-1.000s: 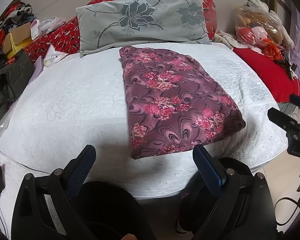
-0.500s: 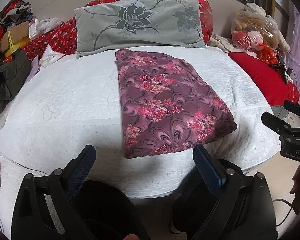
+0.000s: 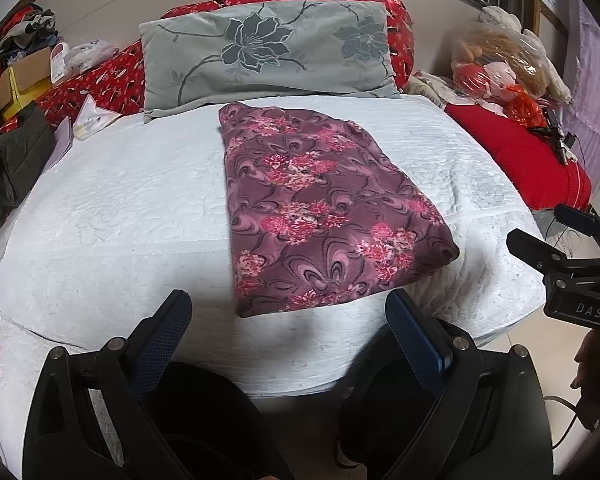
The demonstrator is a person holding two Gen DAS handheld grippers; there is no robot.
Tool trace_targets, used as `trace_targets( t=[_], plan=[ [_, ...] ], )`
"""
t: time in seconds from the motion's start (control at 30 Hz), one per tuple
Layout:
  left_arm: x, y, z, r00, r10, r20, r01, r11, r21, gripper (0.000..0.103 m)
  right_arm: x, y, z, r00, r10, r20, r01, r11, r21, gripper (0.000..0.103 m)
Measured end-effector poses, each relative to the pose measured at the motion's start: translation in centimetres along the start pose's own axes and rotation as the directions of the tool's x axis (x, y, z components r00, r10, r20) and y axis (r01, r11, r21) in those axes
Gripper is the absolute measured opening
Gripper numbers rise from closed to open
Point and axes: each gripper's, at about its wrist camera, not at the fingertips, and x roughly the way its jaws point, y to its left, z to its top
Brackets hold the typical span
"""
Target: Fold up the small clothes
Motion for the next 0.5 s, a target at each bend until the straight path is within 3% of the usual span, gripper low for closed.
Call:
trace_targets(
  t=[0.5],
  plan=[
    [-0.17,-0.72,-0.17,0.999,-0.037,-0.007,0.038,0.999,0.004,0.099,-0.21,-0.55,-0.23,1.0,-0.001,0.003,0.001,1.0,0.013,0.103]
  ],
)
